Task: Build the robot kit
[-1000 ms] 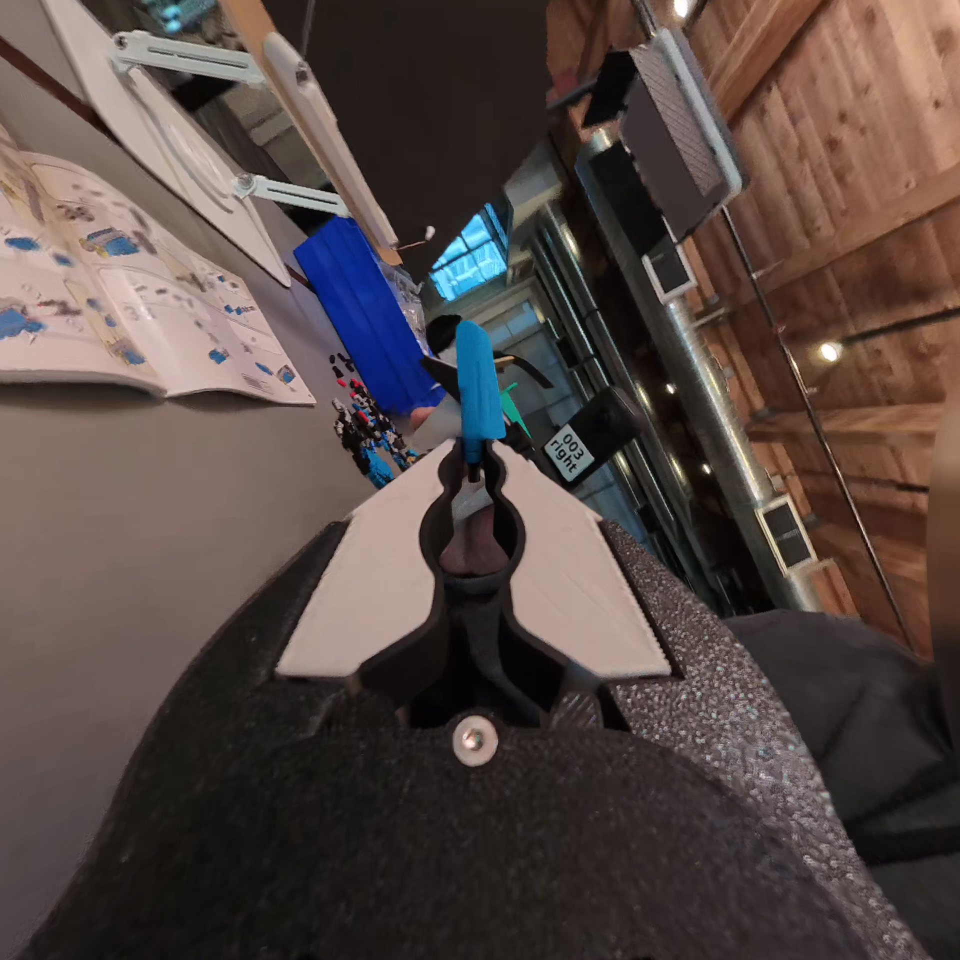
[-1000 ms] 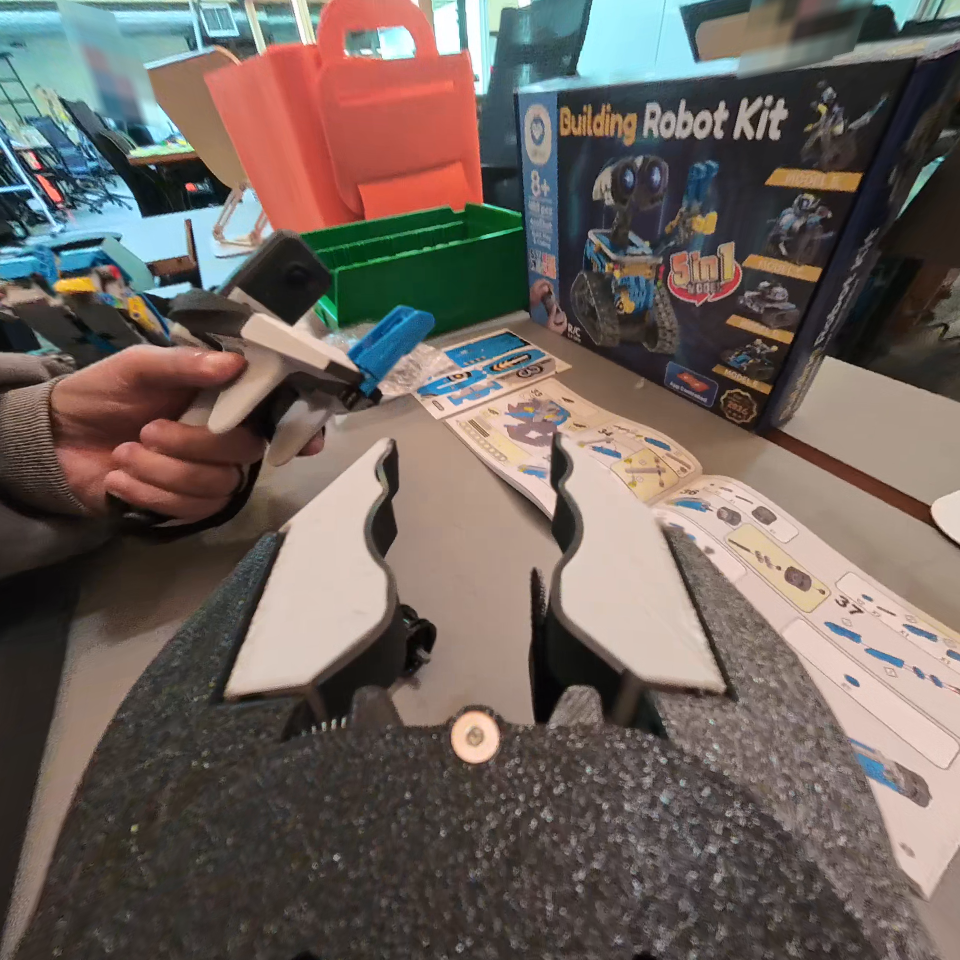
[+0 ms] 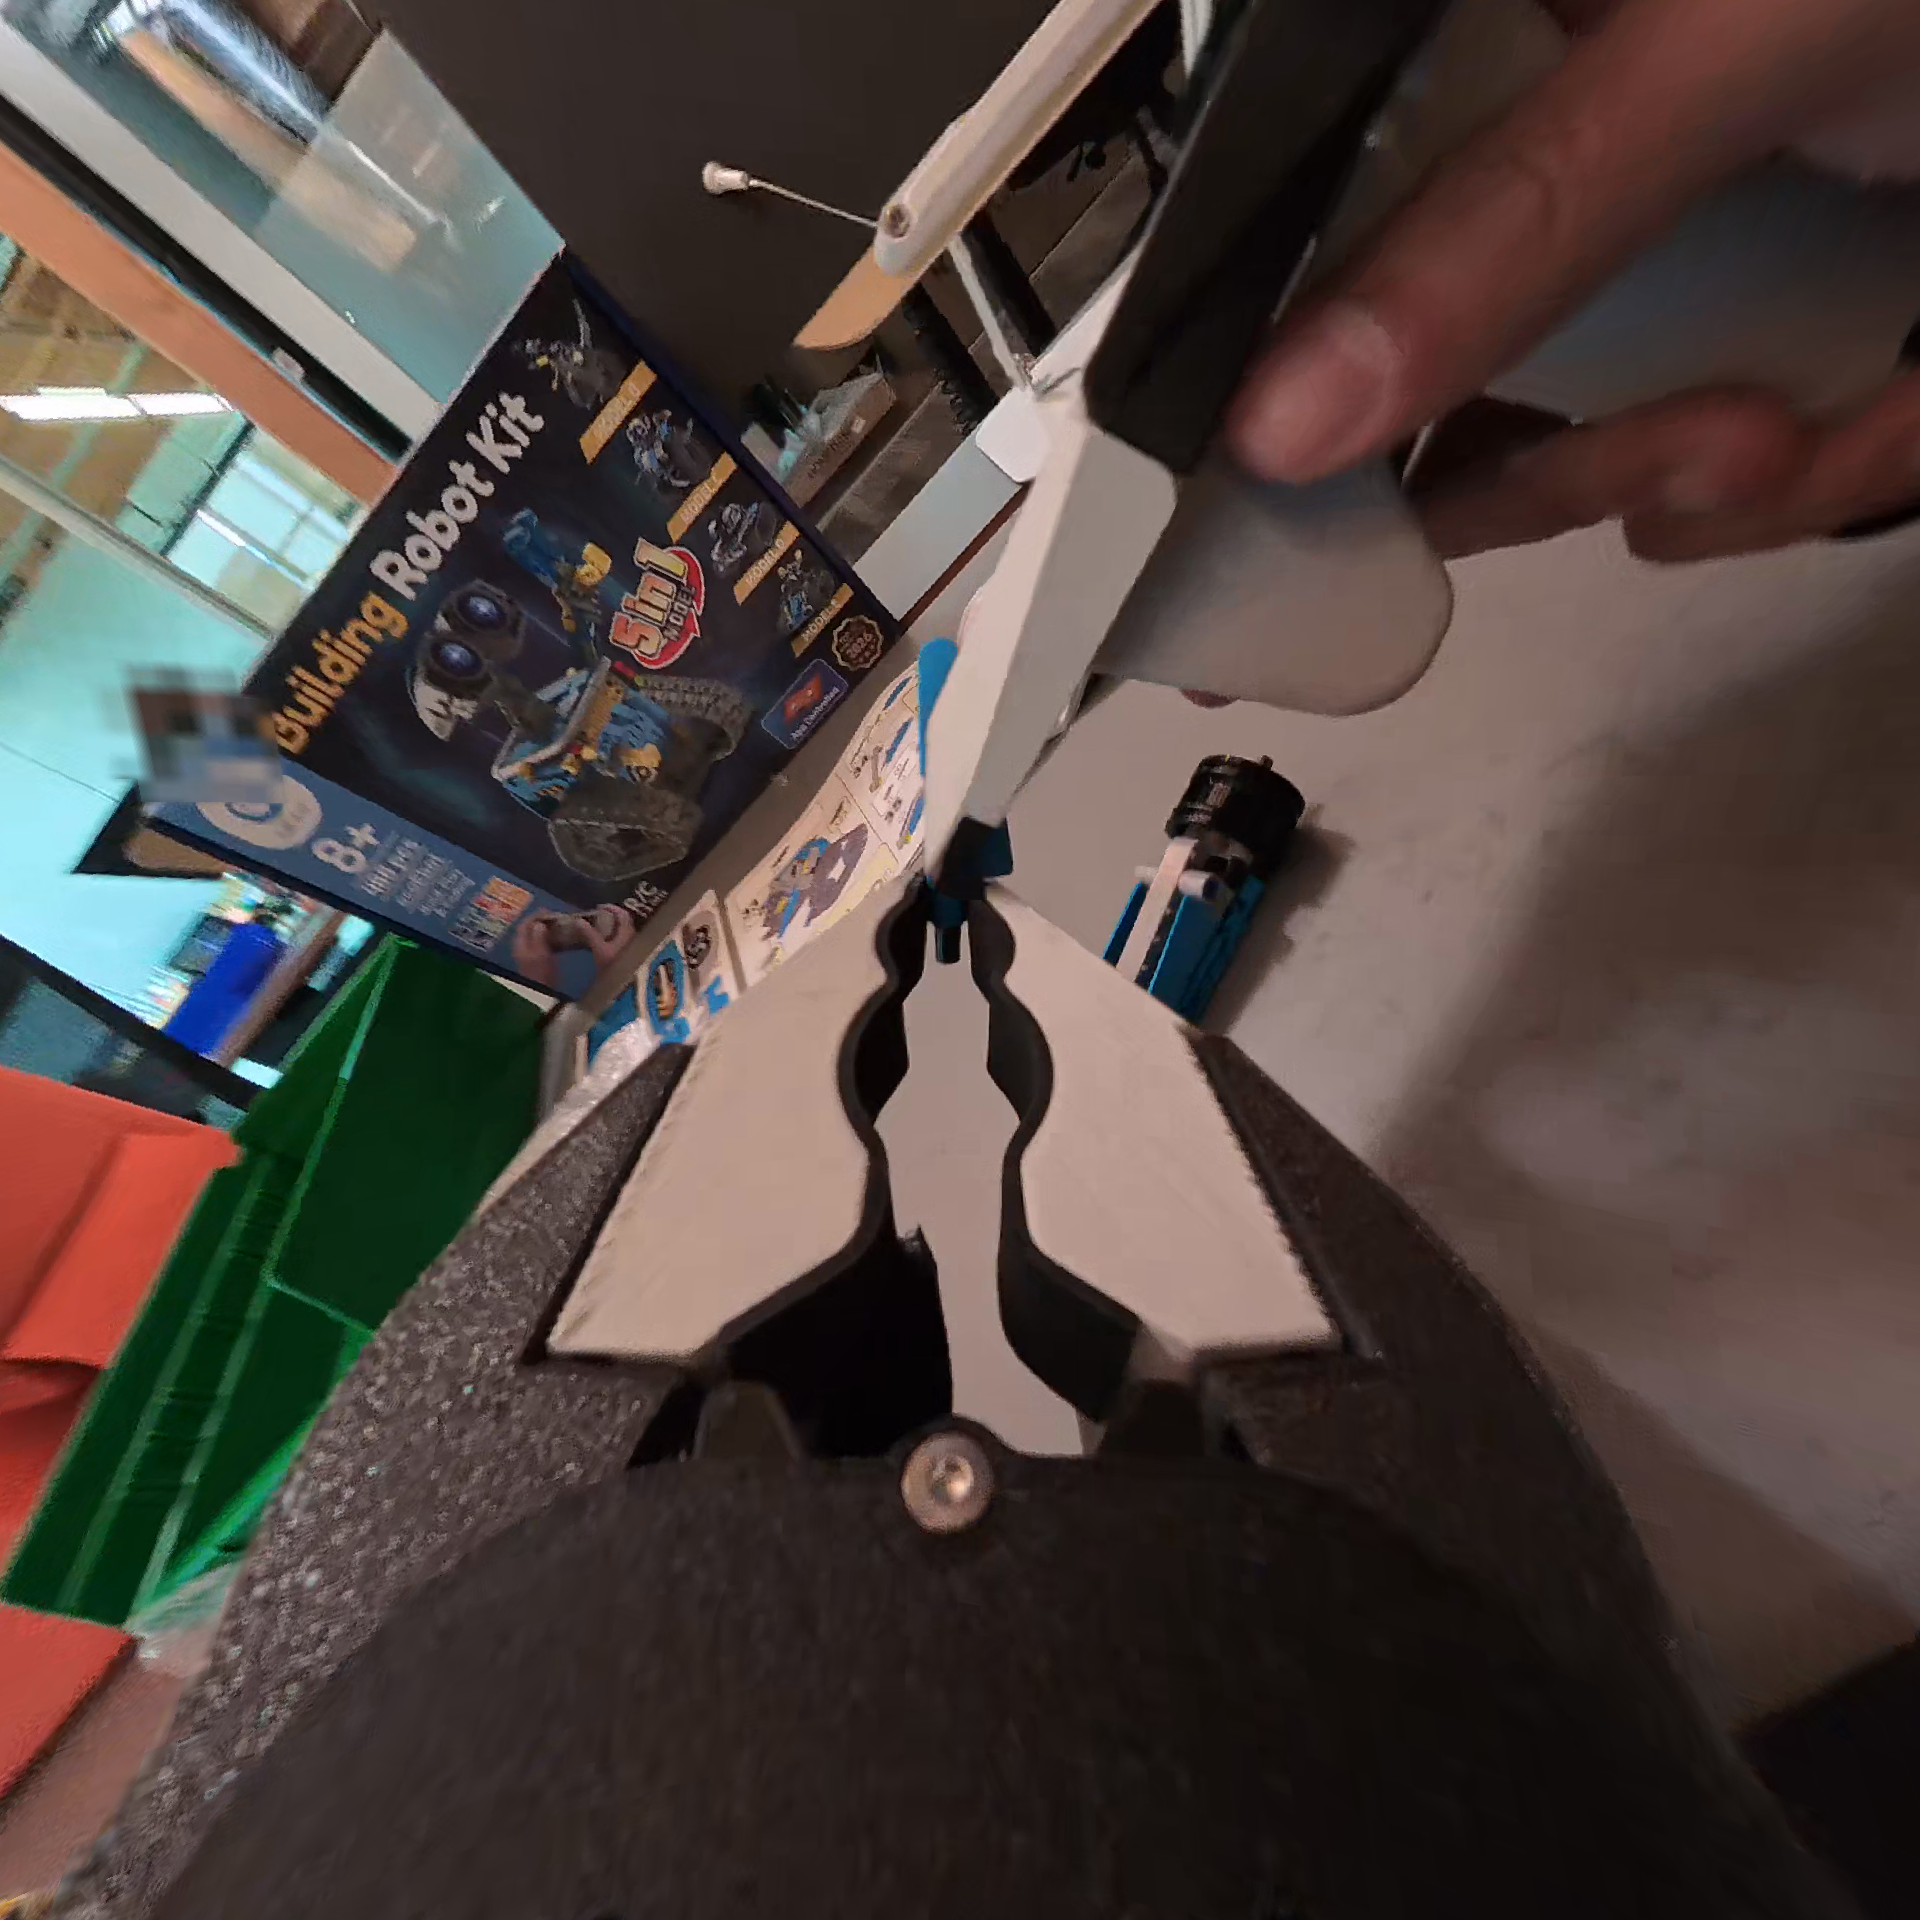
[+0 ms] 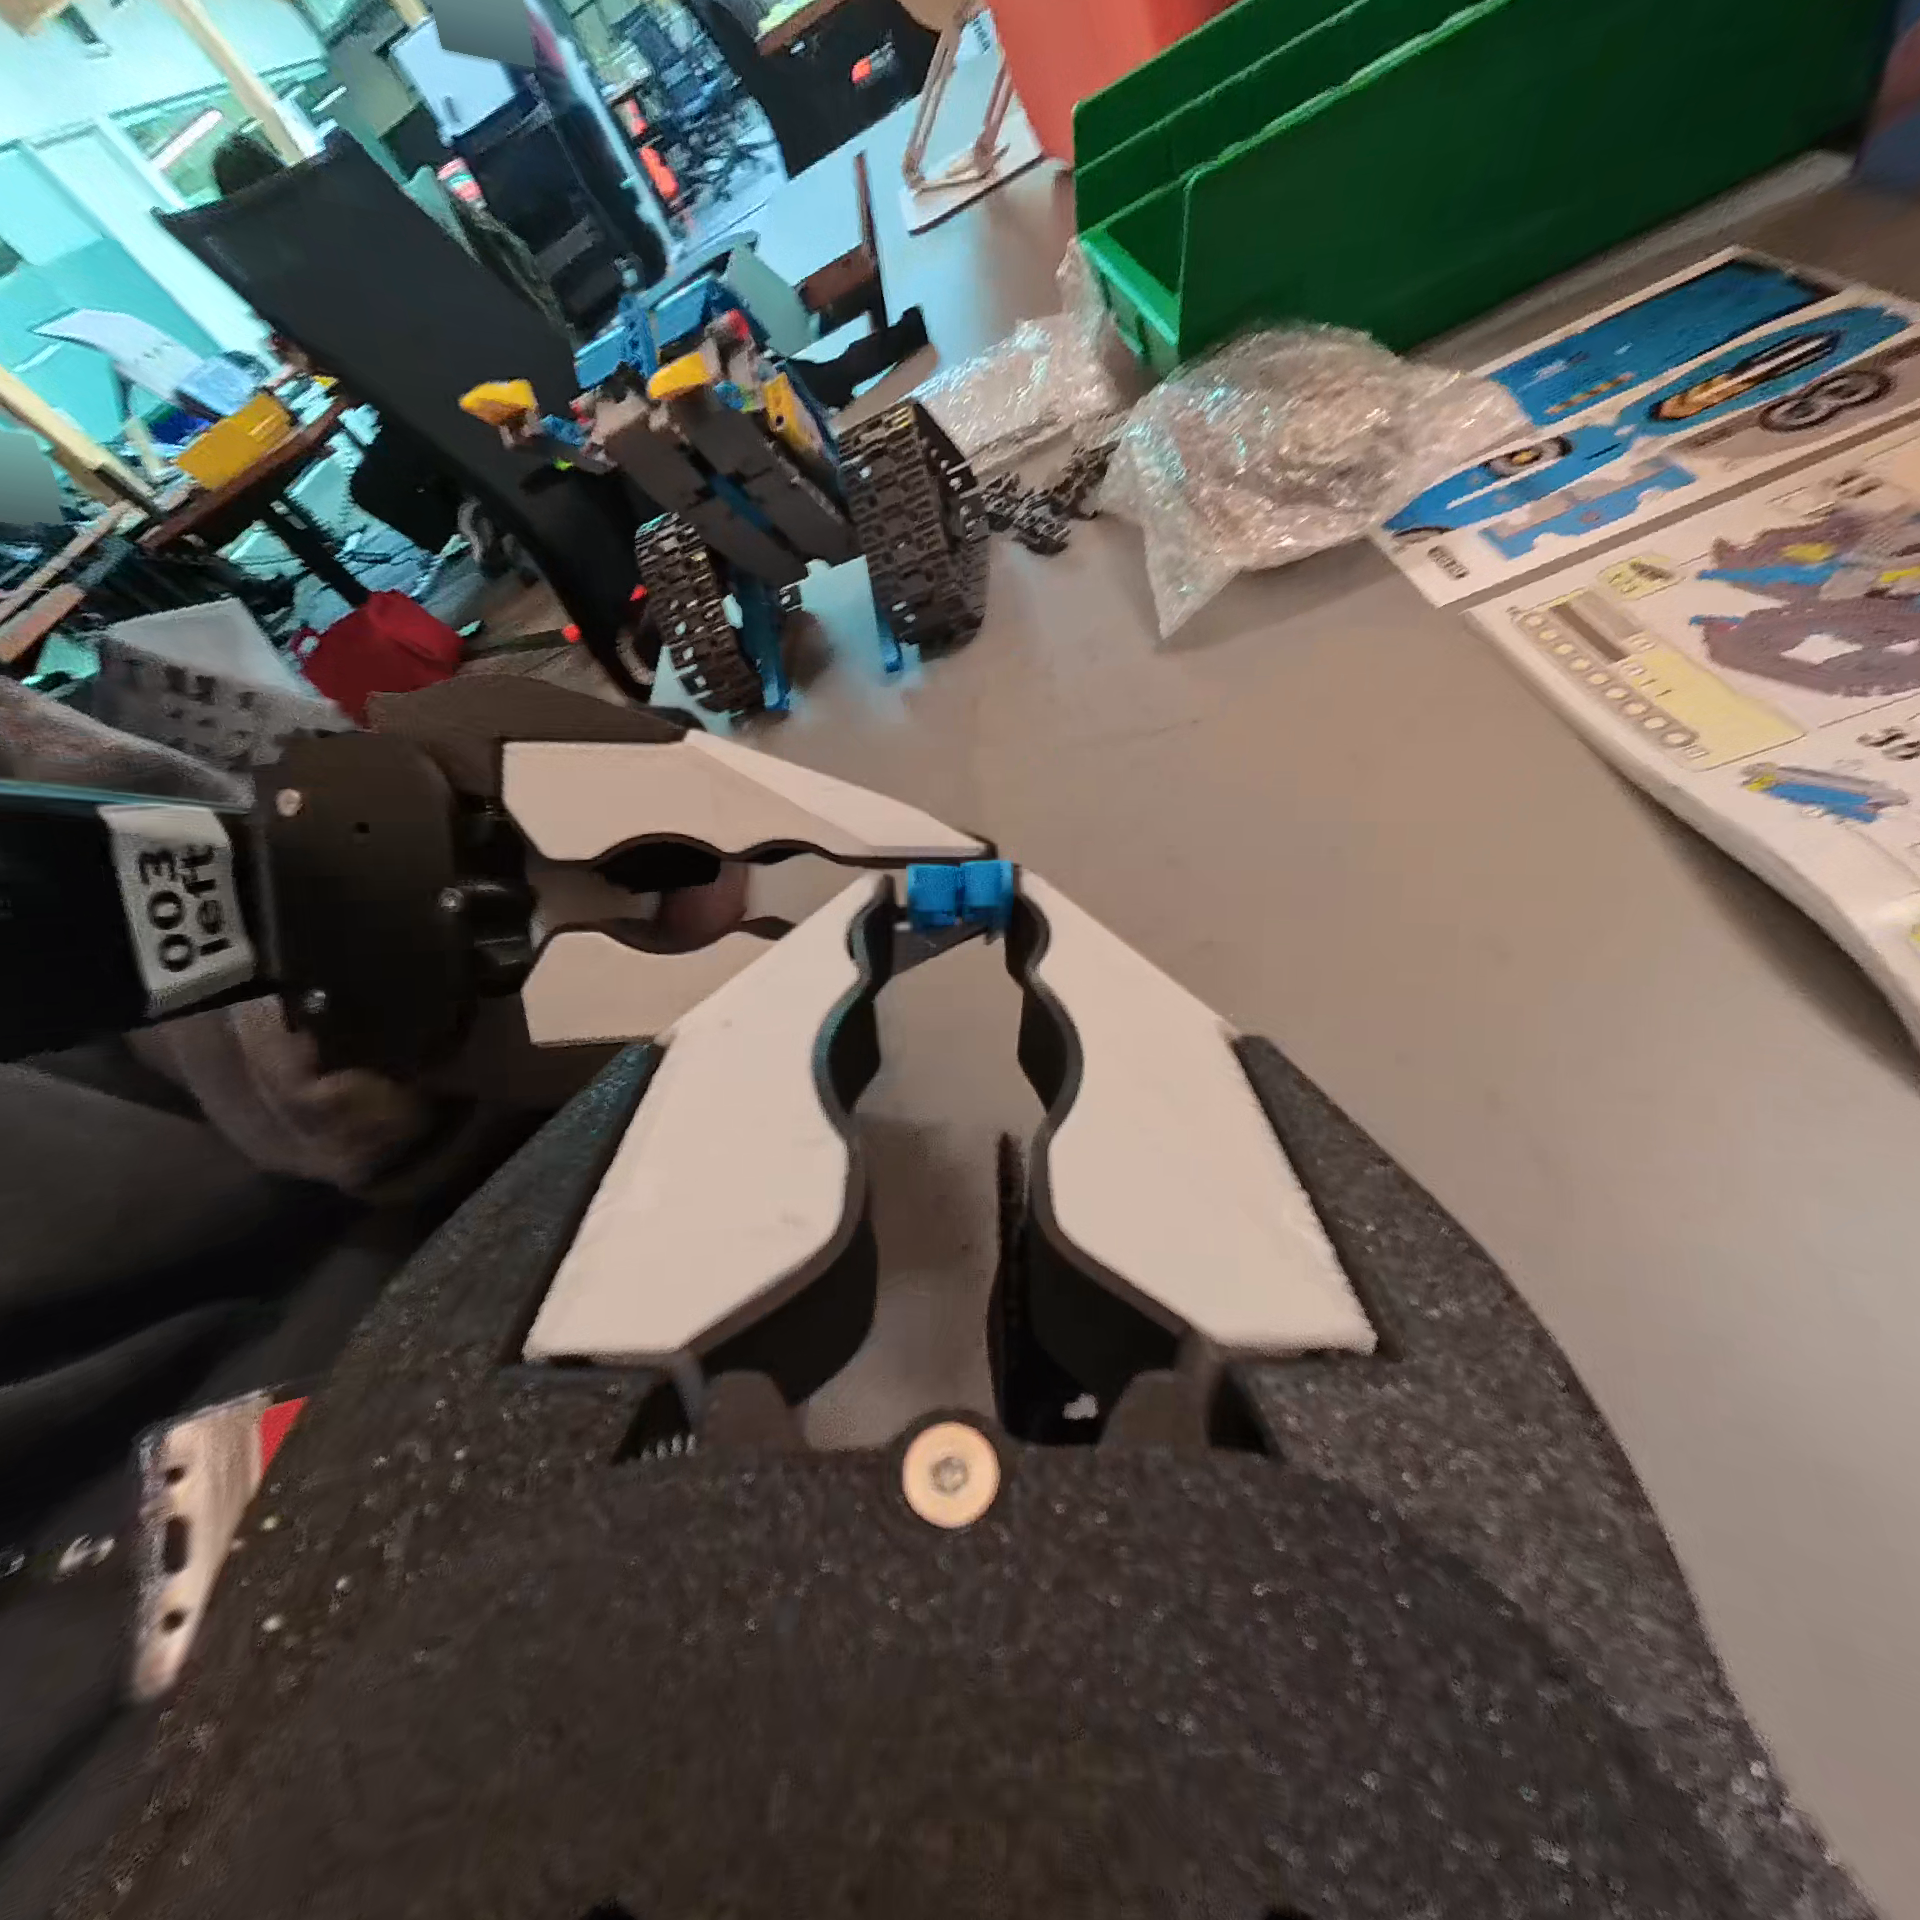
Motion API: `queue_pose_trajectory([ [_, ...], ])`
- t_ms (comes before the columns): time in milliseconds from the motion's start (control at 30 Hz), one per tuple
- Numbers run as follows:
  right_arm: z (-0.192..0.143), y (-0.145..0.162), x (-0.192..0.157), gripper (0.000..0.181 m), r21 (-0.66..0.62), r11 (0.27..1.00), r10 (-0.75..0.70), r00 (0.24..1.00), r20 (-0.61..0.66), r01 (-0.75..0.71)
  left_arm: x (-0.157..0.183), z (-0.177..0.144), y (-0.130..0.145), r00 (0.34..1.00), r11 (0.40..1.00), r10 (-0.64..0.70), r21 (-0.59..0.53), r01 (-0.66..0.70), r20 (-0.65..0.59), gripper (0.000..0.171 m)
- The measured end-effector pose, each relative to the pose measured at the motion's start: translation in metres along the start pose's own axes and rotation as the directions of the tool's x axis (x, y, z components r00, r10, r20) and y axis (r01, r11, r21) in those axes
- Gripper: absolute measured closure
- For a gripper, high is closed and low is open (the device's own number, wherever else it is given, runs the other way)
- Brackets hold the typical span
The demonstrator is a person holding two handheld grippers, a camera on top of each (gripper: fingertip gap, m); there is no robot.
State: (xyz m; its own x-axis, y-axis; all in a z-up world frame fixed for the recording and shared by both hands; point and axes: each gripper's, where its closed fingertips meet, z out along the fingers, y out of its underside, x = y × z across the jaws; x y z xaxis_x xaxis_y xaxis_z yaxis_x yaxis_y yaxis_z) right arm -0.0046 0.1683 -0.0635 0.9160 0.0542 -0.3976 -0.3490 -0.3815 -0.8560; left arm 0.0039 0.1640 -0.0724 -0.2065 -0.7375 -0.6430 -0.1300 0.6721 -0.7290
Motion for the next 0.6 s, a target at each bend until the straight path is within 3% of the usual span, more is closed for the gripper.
queue_pose_trajectory([
  [100,-0.002,0.008,-0.004,0.158,-0.038,0.999,-0.007,1.0,0.015,0.008,0.006,-0.002,-0.002,0.996,0.996,0.091,-0.004,-0.091,0.016,0.165],
  [267,-0.014,0.019,-0.012,0.16,-0.054,0.999,-0.005,1.0,0.001,0.005,0.023,-0.011,-0.012,0.991,0.991,0.133,0.02,-0.132,-0.004,0.165],
  [433,-0.03,0.035,-0.015,0.166,-0.12,0.992,-0.063,0.983,-0.17,0.043,0.048,-0.015,-0.021,0.993,0.997,0.076,0.018,-0.074,-0.094,0.165],
  [500,-0.041,0.051,-0.012,0.166,-0.237,0.971,-0.111,0.95,-0.292,0.04,0.07,-0.012,-0.022,0.981,0.999,0.048,-0.007,-0.05,-0.186,0.165],
  [600,-0.064,0.085,-0.001,0.166,-0.494,0.869,-0.295,0.837,-0.461,0.034,0.112,-0.004,-0.019,0.938,0.987,0.102,-0.085,-0.137,-0.33,0.163],
])
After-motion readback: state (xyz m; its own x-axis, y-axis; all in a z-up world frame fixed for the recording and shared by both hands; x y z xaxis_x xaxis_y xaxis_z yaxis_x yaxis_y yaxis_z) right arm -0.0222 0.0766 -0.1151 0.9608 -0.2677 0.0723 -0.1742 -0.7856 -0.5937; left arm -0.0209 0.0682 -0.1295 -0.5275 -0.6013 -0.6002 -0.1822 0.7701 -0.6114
